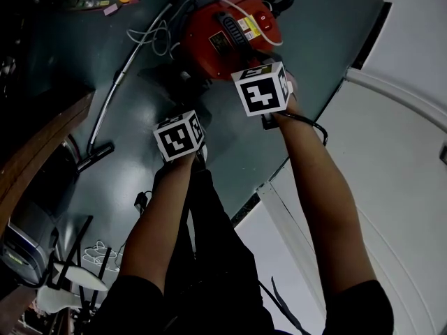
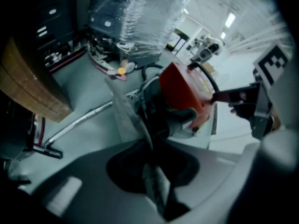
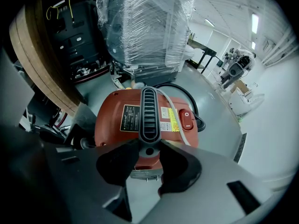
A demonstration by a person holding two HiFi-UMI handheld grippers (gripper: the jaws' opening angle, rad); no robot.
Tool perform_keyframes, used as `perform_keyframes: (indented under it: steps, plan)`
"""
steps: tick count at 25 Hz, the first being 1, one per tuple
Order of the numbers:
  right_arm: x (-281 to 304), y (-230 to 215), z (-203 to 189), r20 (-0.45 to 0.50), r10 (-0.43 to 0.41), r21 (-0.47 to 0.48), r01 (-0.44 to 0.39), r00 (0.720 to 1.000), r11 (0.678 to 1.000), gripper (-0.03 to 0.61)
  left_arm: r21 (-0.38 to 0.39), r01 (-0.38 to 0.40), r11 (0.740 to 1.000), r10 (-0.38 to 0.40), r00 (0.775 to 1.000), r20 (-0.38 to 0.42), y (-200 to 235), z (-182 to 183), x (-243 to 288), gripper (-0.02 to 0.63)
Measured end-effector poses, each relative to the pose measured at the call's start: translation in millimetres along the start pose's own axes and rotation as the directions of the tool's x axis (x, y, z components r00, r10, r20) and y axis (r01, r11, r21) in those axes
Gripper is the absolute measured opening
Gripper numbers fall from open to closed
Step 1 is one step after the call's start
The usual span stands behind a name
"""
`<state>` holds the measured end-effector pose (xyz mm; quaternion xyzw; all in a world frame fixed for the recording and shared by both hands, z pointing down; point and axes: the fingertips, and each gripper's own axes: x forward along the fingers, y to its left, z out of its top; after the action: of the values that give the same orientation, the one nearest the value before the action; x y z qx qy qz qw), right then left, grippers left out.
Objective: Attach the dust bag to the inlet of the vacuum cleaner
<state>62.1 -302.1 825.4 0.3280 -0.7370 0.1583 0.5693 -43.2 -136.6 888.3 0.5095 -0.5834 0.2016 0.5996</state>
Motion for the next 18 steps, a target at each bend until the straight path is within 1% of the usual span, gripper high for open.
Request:
perform_keyframes:
  steps: [4,5,6,7,8,9,10,11,13,14,15,17,18]
  plan:
    - [-0.6,-0.4,0.2,0.010,-0.011,0.000,0.011,1.000,1.000,0.133,0.124,-0.052,0.991,0.058,0.997,-0.045,-1.1,1.8,-0.7,0.055]
    - [-0.6,-0.6,0.3,0.012,-0.017,0.002,0.017,1.000,1.000,0.133,0.123,-0.049,0.991,0.056,0.997,-0.053,-1.5,2.5,-0.3,0.057]
    - [-0.6,-0.7,0.2,0.012,-0.021,0.003,0.021,1.000,1.000,0.133,0.084,-0.033,0.996,0.038,0.997,-0.059,-1.4,3.2,-0.4,0.055]
    - [-0.5,-0.6,0.1,0.010,-0.023,0.004,0.023,1.000,1.000,0.133,0.008,-0.006,1.000,0.006,0.998,-0.065,-0.8,4.1,-0.7,0.055]
    - [-0.5,-0.5,-0.1,0.009,-0.023,0.004,0.023,1.000,1.000,0.133,-0.085,0.028,0.996,-0.033,0.997,-0.067,-0.2,5.2,-1.1,0.055]
    - [-0.5,-0.2,-0.2,0.008,-0.021,0.003,0.021,1.000,1.000,0.133,-0.156,0.055,0.986,-0.066,0.995,-0.068,-0.1,6.9,-1.4,0.055]
    - [-0.6,0.0,-0.2,0.009,-0.019,0.002,0.019,1.000,1.000,0.133,-0.175,0.068,0.982,-0.082,0.994,-0.071,-1.2,9.1,-1.7,0.057]
    - [-0.7,0.0,-0.3,0.009,-0.017,0.000,0.017,1.000,1.000,0.133,-0.139,0.067,0.988,-0.078,0.994,-0.079,-3.5,11.1,-1.8,0.061]
    - [-0.6,-0.5,-0.1,0.014,-0.015,0.000,0.015,1.000,1.000,0.133,-0.003,0.050,0.999,-0.050,0.994,-0.094,-9.1,12.8,-1.1,0.066]
    - [-0.6,-0.7,0.2,0.018,-0.016,0.002,0.016,1.000,1.000,0.133,0.063,0.045,0.997,-0.038,0.995,-0.097,-11.2,12.2,-0.5,0.067]
    - [-0.7,-0.6,0.3,0.023,-0.017,0.004,0.017,1.000,1.000,0.133,0.128,0.042,0.991,-0.030,0.995,-0.099,-12.7,10.6,0.2,0.067]
    - [-0.6,-0.4,0.0,0.029,-0.017,0.009,0.016,0.999,1.000,0.133,0.245,0.047,0.968,-0.022,0.994,-0.104,-15.5,6.2,2.0,0.067]
    - [-0.4,-0.6,-0.3,0.030,-0.016,0.010,0.016,0.999,1.000,0.133,0.271,0.057,0.961,-0.029,0.994,-0.108,-16.6,4.8,2.9,0.067]
